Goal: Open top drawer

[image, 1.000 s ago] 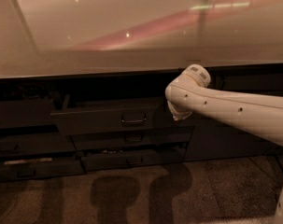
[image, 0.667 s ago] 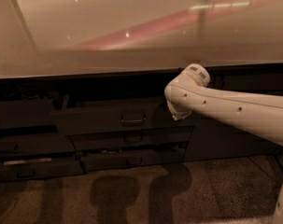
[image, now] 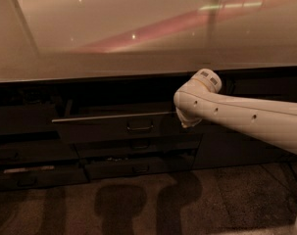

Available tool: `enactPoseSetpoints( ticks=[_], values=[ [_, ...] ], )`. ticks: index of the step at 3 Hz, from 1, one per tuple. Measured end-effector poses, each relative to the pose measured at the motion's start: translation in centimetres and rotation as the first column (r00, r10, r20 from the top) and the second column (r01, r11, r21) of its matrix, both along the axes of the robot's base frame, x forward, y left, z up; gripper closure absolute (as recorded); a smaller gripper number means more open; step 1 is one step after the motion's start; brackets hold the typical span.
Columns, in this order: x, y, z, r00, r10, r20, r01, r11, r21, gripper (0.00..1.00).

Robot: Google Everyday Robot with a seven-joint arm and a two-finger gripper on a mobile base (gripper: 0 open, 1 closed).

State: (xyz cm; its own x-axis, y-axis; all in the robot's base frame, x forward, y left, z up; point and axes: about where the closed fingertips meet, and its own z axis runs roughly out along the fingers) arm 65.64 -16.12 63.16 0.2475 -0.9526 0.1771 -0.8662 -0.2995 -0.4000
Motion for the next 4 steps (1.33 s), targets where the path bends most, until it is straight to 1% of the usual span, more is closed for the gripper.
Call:
enactPoseSetpoints(
  ticks=[1, 2, 4],
  values=[
    [-0.7, -0.1, -0.2, 1.0000, 0.003, -0.002, -0.003, 1.000, 0.000, 1.00],
    [-0.8, -0.1, 0.0, 1.0000, 0.003, -0.002, -0.003, 1.000, 0.000, 1.00],
    [-2.2, -0.3, -0.3, 1.0000, 0.008, -0.004, -0.008, 1.000, -0.006, 1.00]
  ],
)
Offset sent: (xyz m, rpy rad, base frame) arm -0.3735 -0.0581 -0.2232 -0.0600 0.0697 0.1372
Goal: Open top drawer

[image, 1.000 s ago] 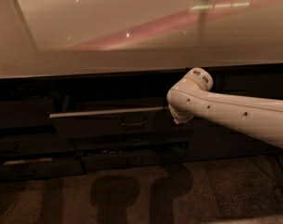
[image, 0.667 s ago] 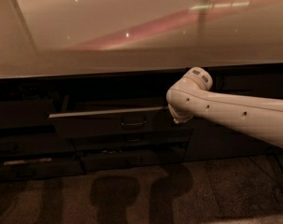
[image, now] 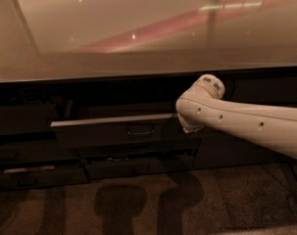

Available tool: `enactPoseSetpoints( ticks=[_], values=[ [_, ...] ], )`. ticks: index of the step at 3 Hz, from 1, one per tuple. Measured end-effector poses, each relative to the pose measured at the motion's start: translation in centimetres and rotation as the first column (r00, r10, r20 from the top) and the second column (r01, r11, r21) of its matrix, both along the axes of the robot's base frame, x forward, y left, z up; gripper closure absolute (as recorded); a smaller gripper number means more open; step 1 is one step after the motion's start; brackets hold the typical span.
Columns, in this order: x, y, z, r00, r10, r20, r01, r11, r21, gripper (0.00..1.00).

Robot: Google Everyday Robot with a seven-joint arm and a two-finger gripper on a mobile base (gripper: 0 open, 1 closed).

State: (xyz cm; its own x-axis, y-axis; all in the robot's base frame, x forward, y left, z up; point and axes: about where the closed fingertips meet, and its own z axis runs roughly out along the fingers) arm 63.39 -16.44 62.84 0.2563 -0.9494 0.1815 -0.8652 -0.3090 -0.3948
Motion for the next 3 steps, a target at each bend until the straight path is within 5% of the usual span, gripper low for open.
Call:
enactPoseSetpoints(
  ticks=[3],
  values=[
    [-0.74, -0.01, 0.03, 1.0000, 0.006, 0.000, -0.006, 1.000, 0.001, 1.00]
  ],
)
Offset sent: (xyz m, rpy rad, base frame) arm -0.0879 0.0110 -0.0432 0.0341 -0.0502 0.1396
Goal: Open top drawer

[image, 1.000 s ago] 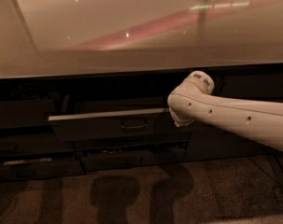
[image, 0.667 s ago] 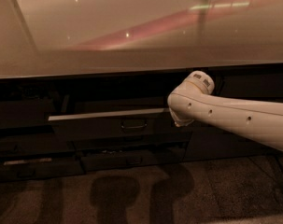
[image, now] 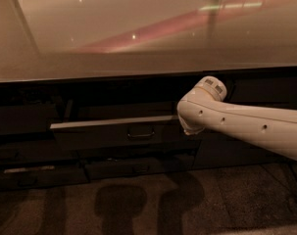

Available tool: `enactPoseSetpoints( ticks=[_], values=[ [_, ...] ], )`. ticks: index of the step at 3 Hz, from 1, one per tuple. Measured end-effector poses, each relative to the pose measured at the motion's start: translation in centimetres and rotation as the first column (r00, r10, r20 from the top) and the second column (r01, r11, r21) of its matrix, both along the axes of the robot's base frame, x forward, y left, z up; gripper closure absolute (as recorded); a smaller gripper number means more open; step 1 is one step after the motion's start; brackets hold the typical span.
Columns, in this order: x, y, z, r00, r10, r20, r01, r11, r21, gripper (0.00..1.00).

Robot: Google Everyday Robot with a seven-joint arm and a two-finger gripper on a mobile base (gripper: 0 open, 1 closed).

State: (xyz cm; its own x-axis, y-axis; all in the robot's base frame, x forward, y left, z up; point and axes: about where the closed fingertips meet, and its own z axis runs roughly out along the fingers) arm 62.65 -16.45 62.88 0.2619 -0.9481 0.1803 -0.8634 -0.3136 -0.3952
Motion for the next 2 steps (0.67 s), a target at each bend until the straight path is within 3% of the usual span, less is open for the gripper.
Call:
enactPoseSetpoints(
  ticks=[2],
  values=[
    [-0.77, -0.08, -0.02, 1.0000, 0.003, 0.002, -0.003, 1.000, -0.001, 1.00]
  ],
)
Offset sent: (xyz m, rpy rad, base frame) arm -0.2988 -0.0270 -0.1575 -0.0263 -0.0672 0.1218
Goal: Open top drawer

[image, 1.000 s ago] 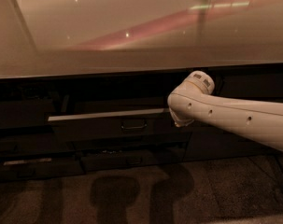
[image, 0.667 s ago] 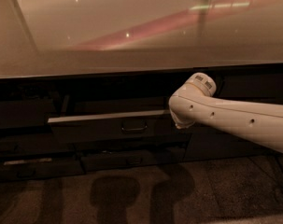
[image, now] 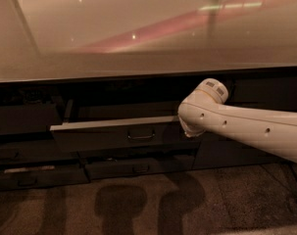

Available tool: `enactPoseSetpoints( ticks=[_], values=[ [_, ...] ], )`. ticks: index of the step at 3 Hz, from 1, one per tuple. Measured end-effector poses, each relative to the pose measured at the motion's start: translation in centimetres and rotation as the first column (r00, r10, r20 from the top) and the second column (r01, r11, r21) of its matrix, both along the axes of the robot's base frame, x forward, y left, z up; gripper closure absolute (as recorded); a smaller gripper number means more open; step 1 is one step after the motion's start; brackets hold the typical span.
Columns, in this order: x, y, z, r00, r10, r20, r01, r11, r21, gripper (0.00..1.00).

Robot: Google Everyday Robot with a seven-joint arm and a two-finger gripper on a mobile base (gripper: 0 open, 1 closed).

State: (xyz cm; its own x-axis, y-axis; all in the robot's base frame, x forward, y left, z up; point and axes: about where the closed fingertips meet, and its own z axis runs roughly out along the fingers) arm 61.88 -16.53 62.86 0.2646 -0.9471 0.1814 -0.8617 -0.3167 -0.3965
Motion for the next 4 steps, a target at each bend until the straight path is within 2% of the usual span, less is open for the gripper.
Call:
enactPoseSetpoints(
  ticks=[4],
  values=[
    [-1.4, -0.2, 0.0, 1.0000, 0.005, 0.001, -0.005, 1.000, -0.007, 1.00]
  ],
)
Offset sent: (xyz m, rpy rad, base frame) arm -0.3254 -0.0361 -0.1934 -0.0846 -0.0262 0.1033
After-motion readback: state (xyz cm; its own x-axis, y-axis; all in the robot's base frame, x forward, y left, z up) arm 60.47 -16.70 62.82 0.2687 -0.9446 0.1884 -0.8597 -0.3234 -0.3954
